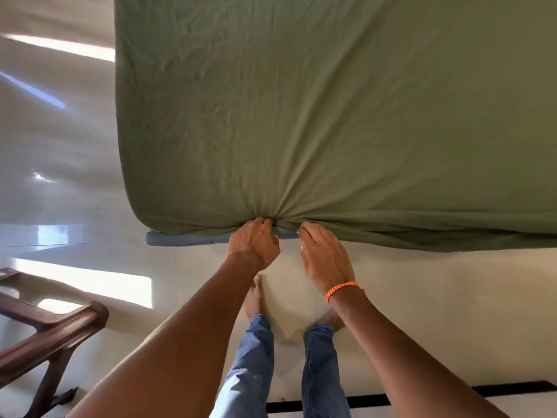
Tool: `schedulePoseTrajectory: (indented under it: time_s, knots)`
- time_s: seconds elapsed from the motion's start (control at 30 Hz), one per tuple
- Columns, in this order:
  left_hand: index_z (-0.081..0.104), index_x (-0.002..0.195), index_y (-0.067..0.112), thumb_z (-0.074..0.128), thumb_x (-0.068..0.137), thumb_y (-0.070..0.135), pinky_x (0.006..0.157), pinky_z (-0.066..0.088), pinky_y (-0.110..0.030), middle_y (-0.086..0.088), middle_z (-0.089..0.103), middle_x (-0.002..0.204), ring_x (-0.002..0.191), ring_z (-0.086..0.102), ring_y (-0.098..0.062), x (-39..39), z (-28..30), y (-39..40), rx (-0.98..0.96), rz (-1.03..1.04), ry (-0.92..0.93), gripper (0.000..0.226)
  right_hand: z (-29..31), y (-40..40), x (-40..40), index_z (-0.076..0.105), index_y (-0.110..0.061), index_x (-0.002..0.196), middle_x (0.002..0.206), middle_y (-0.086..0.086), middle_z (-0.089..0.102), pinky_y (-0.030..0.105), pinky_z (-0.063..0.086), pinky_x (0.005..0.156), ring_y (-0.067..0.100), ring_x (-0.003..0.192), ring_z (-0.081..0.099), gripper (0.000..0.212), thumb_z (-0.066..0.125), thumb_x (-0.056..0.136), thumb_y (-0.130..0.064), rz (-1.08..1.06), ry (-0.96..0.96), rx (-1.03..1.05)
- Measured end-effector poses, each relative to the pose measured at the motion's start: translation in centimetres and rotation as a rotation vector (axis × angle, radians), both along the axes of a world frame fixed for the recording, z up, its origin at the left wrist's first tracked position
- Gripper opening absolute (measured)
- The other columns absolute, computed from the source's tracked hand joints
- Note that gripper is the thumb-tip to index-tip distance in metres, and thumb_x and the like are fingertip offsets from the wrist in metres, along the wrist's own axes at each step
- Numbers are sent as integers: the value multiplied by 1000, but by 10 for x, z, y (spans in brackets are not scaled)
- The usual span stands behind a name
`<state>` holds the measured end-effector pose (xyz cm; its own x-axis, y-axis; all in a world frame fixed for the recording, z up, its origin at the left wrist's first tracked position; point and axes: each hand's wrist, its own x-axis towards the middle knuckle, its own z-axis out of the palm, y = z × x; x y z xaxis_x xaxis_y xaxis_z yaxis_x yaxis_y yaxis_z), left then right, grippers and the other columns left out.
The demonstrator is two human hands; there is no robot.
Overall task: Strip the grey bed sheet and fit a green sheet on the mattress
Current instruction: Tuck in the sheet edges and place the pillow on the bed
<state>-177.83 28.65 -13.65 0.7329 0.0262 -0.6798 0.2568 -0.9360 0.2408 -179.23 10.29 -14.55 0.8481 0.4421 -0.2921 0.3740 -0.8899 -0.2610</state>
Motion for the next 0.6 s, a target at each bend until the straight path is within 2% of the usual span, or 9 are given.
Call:
schedulePoseTrajectory:
  time_s: [0.07, 0.17, 0.3, 0.4, 0.47, 0.5, 0.53, 0.6]
  knots:
    - [62, 125, 19, 40, 107, 34, 99, 48, -40, -4, 63, 134, 125, 59, -28, 2, -4, 2, -4, 10, -16, 32, 0, 2, -3, 55, -12, 142, 145, 5, 55, 33, 44, 115, 20, 134, 53, 48, 63, 95, -14, -65, 49, -4]
    - [66, 131, 24, 37, 107, 32, 106, 45, -42, -11, 64, 138, 128, 58, -34, 8, -12, 15, -51, 9, 69, 38, 4, 9, -7, 45, -12, 152, 154, 6, 48, 32, 35, 121, 22, 142, 46, 65, 68, 91, -10, -95, 103, -30]
    - [63, 137, 24, 34, 109, 44, 108, 43, -44, -16, 61, 141, 130, 57, -37, 15, -20, 36, -41, -29, 134, 45, 11, 27, 19, 49, -12, 144, 145, 6, 53, 32, 30, 119, 25, 137, 48, 63, 73, 86, -19, -80, 243, -137]
    - [69, 127, 26, 39, 108, 43, 97, 50, -44, -16, 69, 128, 118, 64, -39, 9, -8, 30, -43, -24, 79, 39, 20, 42, 44, 60, -13, 130, 133, 8, 62, 36, 42, 107, 29, 127, 57, 51, 77, 83, -21, -78, 417, -262]
    - [73, 114, 22, 42, 108, 36, 78, 53, -42, -14, 73, 110, 100, 68, -39, -10, 7, 24, -14, 62, -99, 33, 17, 51, 57, 64, -12, 129, 133, 11, 64, 38, 49, 100, 32, 125, 61, 47, 77, 84, -19, -83, 490, -319]
    - [72, 107, 17, 45, 108, 30, 70, 49, -40, -14, 73, 102, 92, 69, -38, -21, 14, 23, 23, 130, -209, 30, 15, 55, 64, 65, -12, 130, 134, 12, 64, 38, 51, 99, 33, 125, 62, 48, 77, 84, -18, -88, 515, -340]
    - [70, 103, 13, 47, 107, 23, 67, 47, -39, -13, 72, 98, 89, 68, -37, -31, 21, 23, 66, 197, -275, 25, 12, 58, 72, 65, -11, 132, 136, 13, 64, 39, 52, 99, 33, 125, 63, 50, 78, 84, -17, -88, 535, -360]
    - [65, 106, 9, 51, 104, 12, 71, 50, -42, -13, 67, 102, 92, 64, -32, -49, 23, 32, 154, 285, -276, 15, 9, 63, 91, 65, -9, 132, 137, 13, 64, 39, 53, 99, 32, 123, 64, 54, 82, 81, -18, -90, 584, -380]
